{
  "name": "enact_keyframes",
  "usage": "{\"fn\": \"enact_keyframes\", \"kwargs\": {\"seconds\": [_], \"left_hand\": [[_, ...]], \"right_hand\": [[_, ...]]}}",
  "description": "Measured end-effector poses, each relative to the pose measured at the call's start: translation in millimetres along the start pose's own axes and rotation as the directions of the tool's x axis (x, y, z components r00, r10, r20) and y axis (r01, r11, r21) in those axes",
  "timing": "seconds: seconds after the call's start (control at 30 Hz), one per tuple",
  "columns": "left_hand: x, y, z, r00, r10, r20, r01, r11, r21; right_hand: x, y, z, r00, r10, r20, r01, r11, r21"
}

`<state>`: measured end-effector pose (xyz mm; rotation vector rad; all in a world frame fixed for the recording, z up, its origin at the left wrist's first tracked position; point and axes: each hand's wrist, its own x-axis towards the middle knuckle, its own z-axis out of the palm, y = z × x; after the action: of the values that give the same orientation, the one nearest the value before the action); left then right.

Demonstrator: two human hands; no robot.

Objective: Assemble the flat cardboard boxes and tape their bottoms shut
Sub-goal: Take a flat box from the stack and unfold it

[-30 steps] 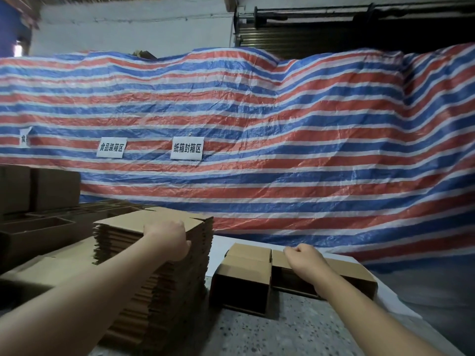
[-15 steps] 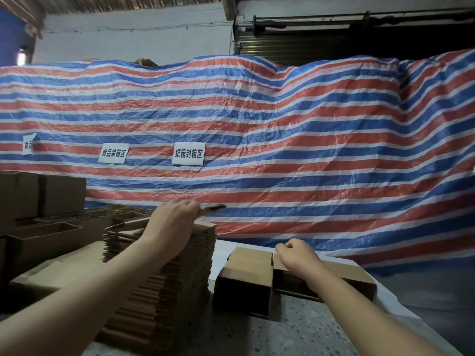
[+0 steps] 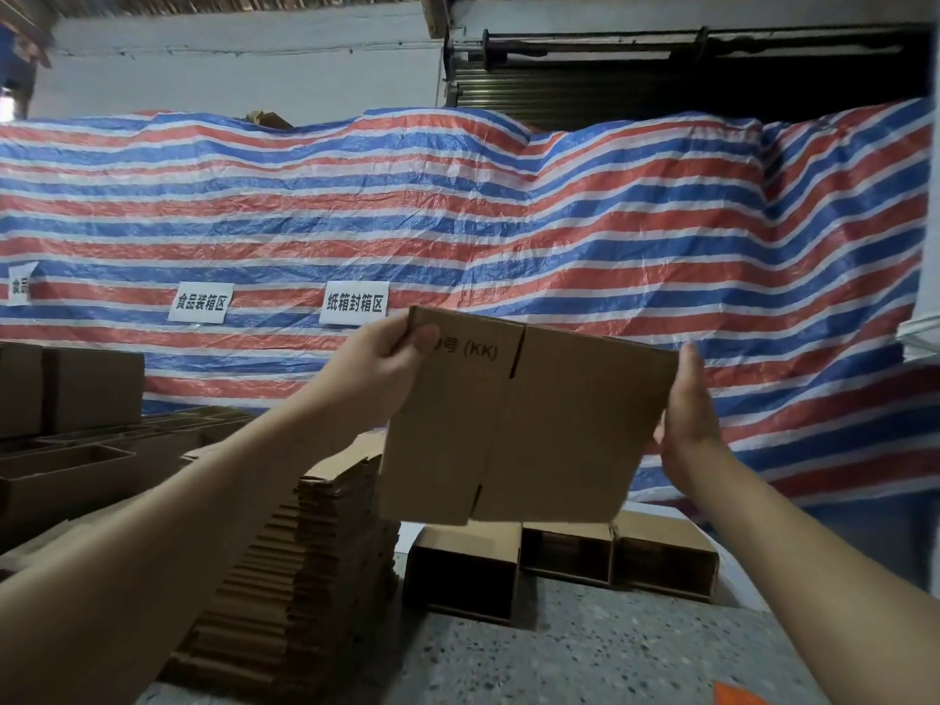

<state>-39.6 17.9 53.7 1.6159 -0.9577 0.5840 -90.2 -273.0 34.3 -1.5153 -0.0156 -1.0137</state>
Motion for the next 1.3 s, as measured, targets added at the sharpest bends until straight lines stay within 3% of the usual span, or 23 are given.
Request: {"fn": "enact_keyframes", "kwargs": {"seconds": [0.1, 0.2, 0.27, 0.33, 0.5, 0.67, 0.8, 1.07, 1.2, 1.3], "left_hand": [[-2, -9, 14, 0.995, -0.102, -0.011, 0.099, 0.986, -0.136], [-5, -24, 35, 0.965, -0.251, -0.075, 0.24, 0.962, -0.128], [-10, -34, 50, 0.928, -0.36, -0.097, 0.344, 0.928, -0.145], [-20, -45, 65, 0.906, -0.421, -0.036, 0.405, 0.89, -0.209], [-59, -72, 95, 0.886, -0.463, 0.027, 0.451, 0.845, -0.287], [-94, -100, 115, 0.859, -0.512, 0.018, 0.498, 0.827, -0.261], [-117, -115, 122, 0.817, -0.575, 0.033, 0.561, 0.782, -0.273], [-124, -112, 129, 0.783, -0.622, -0.028, 0.597, 0.764, -0.245], [-123, -112, 130, 0.777, -0.63, -0.006, 0.602, 0.745, -0.287], [-122, -112, 132, 0.774, -0.633, 0.007, 0.604, 0.736, -0.305]], "right_hand": [[-3, -5, -19, 0.998, -0.027, 0.061, 0.031, 0.998, -0.059], [-14, -1, -31, 0.999, -0.035, 0.017, 0.037, 0.994, -0.101], [-25, 7, -37, 1.0, 0.016, 0.023, -0.014, 0.993, -0.116], [-36, 20, -47, 0.989, 0.113, 0.093, -0.104, 0.99, -0.097], [-72, 57, -81, 0.919, 0.323, 0.225, -0.296, 0.944, -0.147], [-103, 83, -95, 0.908, 0.363, 0.211, -0.356, 0.932, -0.072], [-120, 103, -100, 0.882, 0.41, 0.233, -0.394, 0.912, -0.112], [-123, 118, -108, 0.898, 0.342, 0.276, -0.355, 0.935, -0.002], [-111, 111, -109, 0.849, 0.437, 0.296, -0.482, 0.871, 0.095], [-106, 108, -105, 0.835, 0.431, 0.343, -0.488, 0.867, 0.097]]}}
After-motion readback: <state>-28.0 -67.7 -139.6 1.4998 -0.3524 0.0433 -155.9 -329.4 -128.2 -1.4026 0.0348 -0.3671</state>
